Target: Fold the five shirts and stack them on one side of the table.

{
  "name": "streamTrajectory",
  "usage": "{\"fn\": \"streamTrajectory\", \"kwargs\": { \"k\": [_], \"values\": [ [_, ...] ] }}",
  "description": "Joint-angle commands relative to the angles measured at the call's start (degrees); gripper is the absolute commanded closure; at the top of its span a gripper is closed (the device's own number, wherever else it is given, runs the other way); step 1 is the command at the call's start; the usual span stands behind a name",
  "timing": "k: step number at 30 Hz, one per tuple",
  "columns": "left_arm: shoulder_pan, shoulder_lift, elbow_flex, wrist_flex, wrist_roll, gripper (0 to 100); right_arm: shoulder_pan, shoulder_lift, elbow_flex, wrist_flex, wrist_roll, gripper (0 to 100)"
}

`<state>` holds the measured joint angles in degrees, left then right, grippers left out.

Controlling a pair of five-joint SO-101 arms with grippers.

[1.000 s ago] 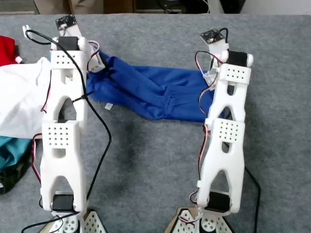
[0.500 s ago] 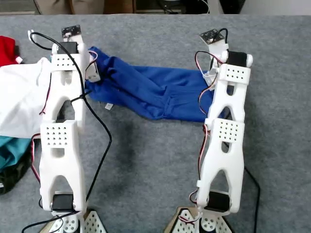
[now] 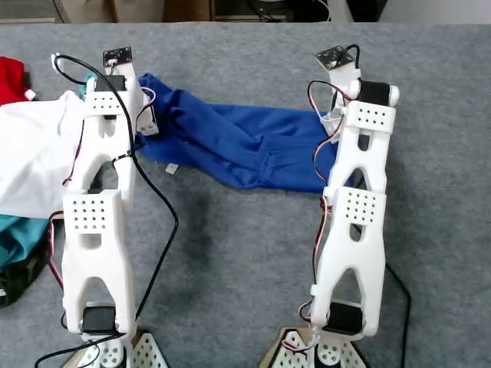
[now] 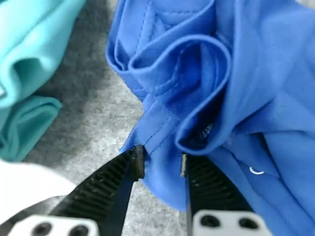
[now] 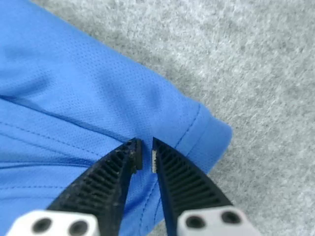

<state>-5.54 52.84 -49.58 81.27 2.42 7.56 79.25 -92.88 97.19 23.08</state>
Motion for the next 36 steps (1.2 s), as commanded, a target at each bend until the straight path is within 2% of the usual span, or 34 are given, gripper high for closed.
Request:
{"fn": "streamTrajectory", "kwargs": {
  "k": [1, 4, 11, 18, 25, 36],
  "values": [
    [-0.7, -1.3, -0.6, 1.7, -0.4, 93, 0.3, -0.4, -2.7, -0.8, 0.7, 94.0],
    [-0.7, -1.4, -0.6, 3.3, -0.4, 97, 0.3, -0.4, -2.7, -0.8, 0.7, 94.0],
    [-1.4, -1.4, -1.1, 8.3, -0.4, 98, 0.3, -0.4, -2.7, -0.8, 0.7, 94.0],
    [-5.2, -1.4, -11.6, 19.6, -0.4, 98, 0.3, -0.4, -2.7, -0.8, 0.7, 94.0],
    [-6.2, -1.4, -9.7, 19.6, -0.5, 98, 0.3, -0.4, -2.7, -0.8, 0.7, 94.0],
    [-8.6, -1.4, 2.2, 19.6, -8.8, 97, 0.3, -0.4, -2.7, -0.9, 0.7, 94.0]
  ]
}}
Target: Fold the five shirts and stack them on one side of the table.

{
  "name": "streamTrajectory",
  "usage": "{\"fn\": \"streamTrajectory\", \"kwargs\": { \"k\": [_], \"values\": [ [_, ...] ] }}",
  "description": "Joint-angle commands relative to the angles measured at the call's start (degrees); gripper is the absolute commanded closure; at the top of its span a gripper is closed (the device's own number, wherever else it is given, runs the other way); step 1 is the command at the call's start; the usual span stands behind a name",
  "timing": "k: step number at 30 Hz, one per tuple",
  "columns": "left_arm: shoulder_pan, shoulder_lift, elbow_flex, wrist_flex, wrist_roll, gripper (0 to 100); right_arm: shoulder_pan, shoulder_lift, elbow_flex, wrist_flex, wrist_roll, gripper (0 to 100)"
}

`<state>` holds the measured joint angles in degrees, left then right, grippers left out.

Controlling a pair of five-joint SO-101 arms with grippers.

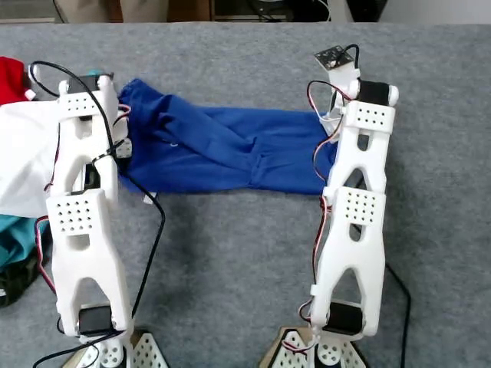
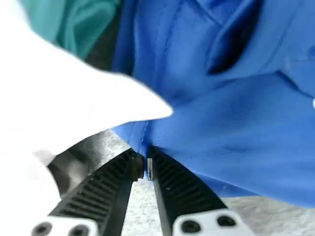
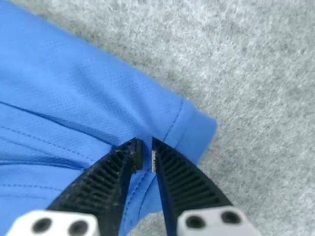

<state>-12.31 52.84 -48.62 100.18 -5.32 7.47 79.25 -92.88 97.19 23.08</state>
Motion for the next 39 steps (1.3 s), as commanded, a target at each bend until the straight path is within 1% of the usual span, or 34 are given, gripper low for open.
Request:
{"fn": "streamTrajectory", "kwargs": {
  "k": [1, 2, 4, 6, 8, 9, 12, 14, 19, 24, 28, 33, 39],
  "values": [
    [-1.9, -1.4, 1.3, 0.7, -1.1, 95, 0.4, -0.4, -2.7, -0.9, 0.7, 94.0],
    [-2.1, -1.5, 1.1, 0.7, -0.8, 92, 0.4, -0.4, -2.7, -0.9, 0.7, 94.0],
    [-2.2, -1.5, 0.0, 0.7, 0.6, 82, 0.4, -0.4, -2.7, -0.9, 0.7, 94.0],
    [-2.2, -3.0, -0.8, 0.7, 5.7, 73, 0.4, -0.4, -2.7, -0.9, 0.7, 94.0],
    [-1.9, -6.1, -1.2, 0.7, 8.2, 68, 0.4, -0.4, -2.7, -0.9, 0.7, 94.0],
    [-1.7, -8.0, -1.2, 0.6, 8.3, 67, 0.4, -0.4, -2.7, -0.9, 0.7, 94.0],
    [-0.7, -13.5, -3.9, 0.6, 8.2, 69, 0.4, -0.4, -2.7, -0.9, 0.7, 94.0],
    [-0.2, -15.6, -7.8, 0.0, 8.2, 70, 0.4, -0.4, -2.7, -0.9, 0.7, 94.0],
    [3.1, -14.7, -14.8, -5.9, 8.5, 78, 0.4, -0.4, -2.7, -0.9, 0.7, 94.0],
    [6.5, -10.5, -13.9, -10.5, 8.4, 84, 0.4, -0.4, -2.7, -0.9, 0.7, 94.0],
    [6.2, -4.4, -13.9, -15.1, 8.2, 84, 0.9, -0.4, -2.6, -0.9, 0.7, 94.0],
    [4.9, 0.1, -14.0, -15.6, 8.2, 84, 1.0, -0.4, -2.6, -0.9, 0.7, 94.0],
    [3.2, 0.8, -14.0, -16.8, 8.1, 84, 1.0, -0.4, -2.6, -0.9, 0.7, 94.0]
  ]
}}
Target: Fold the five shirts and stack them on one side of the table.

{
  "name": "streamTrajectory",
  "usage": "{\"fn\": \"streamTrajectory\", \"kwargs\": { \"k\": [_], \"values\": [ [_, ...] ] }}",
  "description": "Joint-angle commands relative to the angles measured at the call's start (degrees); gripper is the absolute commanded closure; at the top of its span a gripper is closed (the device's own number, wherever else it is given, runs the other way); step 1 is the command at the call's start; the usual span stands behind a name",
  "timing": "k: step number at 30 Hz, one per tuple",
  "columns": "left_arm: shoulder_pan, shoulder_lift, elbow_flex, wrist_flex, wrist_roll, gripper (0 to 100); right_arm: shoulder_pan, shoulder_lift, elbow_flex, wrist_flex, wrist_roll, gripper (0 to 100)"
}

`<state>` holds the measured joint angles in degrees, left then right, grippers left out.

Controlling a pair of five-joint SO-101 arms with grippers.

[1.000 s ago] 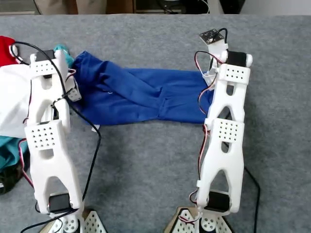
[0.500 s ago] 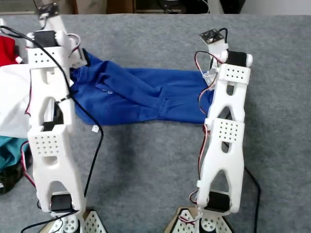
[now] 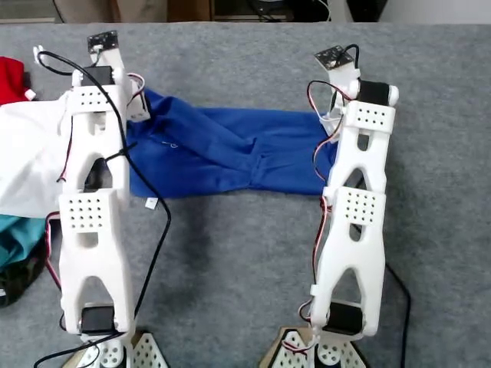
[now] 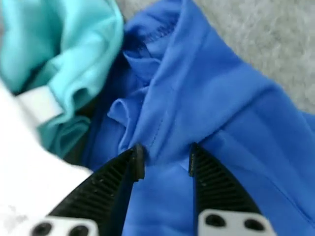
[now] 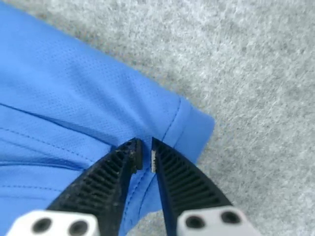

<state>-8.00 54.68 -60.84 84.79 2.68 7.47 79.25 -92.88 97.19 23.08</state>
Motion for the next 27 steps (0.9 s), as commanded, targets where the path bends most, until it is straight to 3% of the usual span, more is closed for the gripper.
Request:
{"fn": "streamTrajectory", "kwargs": {
  "k": [1, 6, 19, 27],
  "values": [
    [-1.3, -1.0, -1.8, -1.7, 0.1, 84, 1.0, -0.4, -2.6, -0.9, 0.7, 94.0],
    [-1.5, -1.1, -2.2, -1.8, -1.1, 83, 1.0, -0.4, -2.6, -0.9, 0.7, 94.0],
    [-1.1, -0.5, -9.0, 0.5, -20.1, 83, 1.0, -0.4, -2.6, -0.9, 0.7, 94.0],
    [-1.8, 3.6, -9.5, 0.1, -21.1, 84, 1.0, -0.3, -2.6, -1.2, 0.7, 94.0]
  ]
}}
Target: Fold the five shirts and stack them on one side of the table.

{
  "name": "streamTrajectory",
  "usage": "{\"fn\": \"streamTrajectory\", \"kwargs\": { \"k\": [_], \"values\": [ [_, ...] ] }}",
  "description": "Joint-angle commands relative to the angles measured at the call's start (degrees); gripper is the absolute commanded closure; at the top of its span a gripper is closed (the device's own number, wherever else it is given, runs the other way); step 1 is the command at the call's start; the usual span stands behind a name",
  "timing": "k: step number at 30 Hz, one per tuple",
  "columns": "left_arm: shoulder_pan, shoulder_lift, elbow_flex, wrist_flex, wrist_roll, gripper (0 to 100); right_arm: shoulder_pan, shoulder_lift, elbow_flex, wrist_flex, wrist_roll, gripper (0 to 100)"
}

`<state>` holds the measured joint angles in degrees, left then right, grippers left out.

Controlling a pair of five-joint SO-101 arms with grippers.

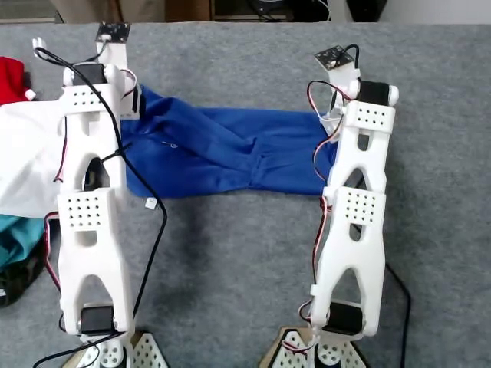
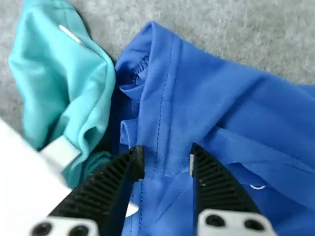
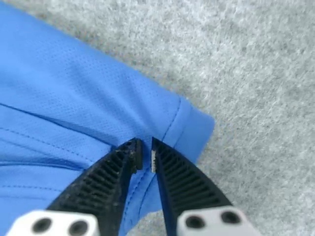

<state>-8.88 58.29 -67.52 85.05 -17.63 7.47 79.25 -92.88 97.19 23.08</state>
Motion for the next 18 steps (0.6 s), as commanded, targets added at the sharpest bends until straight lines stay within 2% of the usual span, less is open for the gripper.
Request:
{"fn": "streamTrajectory", "kwargs": {
  "k": [1, 8, 13, 18],
  "values": [
    [-1.0, 0.7, -2.8, -0.2, -1.7, 84, 1.0, -0.3, -2.6, -1.2, 0.7, 94.0],
    [-1.1, 2.8, -2.9, 0.0, -3.8, 84, 1.0, -0.3, -2.6, -1.2, 0.7, 94.0],
    [-0.6, 2.9, -5.6, 0.3, -3.8, 98, 1.0, -0.3, -2.6, -1.2, 0.7, 94.0],
    [-0.5, 3.1, -8.8, 0.4, -3.7, 98, 1.0, -0.3, -2.6, -1.2, 0.7, 94.0]
  ]
}}
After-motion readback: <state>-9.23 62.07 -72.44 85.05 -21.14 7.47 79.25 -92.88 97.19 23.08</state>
